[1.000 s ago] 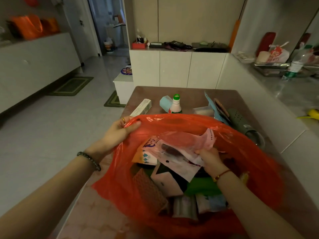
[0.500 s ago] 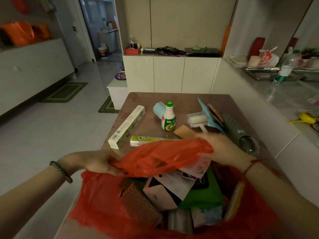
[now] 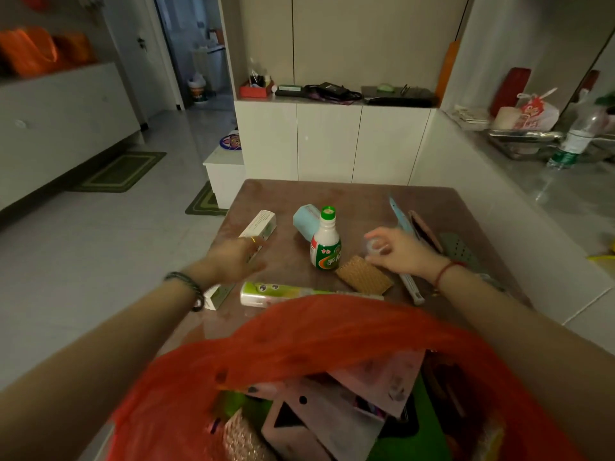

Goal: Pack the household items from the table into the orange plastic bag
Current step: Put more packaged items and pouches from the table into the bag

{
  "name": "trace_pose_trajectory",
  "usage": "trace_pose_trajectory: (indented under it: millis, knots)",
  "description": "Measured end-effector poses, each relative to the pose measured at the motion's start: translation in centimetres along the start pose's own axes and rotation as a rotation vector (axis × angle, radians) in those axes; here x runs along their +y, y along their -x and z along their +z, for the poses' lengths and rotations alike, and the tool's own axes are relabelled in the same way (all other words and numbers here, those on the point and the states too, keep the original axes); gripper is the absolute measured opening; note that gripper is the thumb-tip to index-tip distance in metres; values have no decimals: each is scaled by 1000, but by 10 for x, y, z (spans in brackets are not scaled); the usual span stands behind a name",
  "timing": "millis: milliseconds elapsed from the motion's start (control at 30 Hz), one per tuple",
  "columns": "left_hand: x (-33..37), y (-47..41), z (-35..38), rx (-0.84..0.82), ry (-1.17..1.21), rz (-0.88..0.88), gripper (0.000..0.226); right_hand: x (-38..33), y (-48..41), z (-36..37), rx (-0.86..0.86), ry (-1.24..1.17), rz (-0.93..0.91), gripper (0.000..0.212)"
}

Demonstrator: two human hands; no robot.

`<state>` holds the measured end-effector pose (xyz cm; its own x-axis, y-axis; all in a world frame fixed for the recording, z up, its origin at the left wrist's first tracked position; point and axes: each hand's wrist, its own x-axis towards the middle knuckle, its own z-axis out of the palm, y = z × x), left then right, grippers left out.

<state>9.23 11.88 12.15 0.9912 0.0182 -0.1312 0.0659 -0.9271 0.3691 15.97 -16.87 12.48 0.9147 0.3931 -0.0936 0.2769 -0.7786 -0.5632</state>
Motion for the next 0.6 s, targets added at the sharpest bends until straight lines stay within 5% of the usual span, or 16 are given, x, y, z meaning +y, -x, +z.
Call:
trace_pose_trajectory:
  millis: [167,333,467,600]
  knots:
    - [-30,-46,80,-199,-322,-5,68,46,-44,76,-302,435,-99,53]
    - [-43,-47,119,-167,-564,16,50,71,-48,96,-508,545,19,50]
    - [-39,-44,108,-154,-576,25,52,63,-44,90,-409,498,-57,57]
    - [-20,-32,53,5,-606,152,61,50,-18,50,-93,392,-160,48]
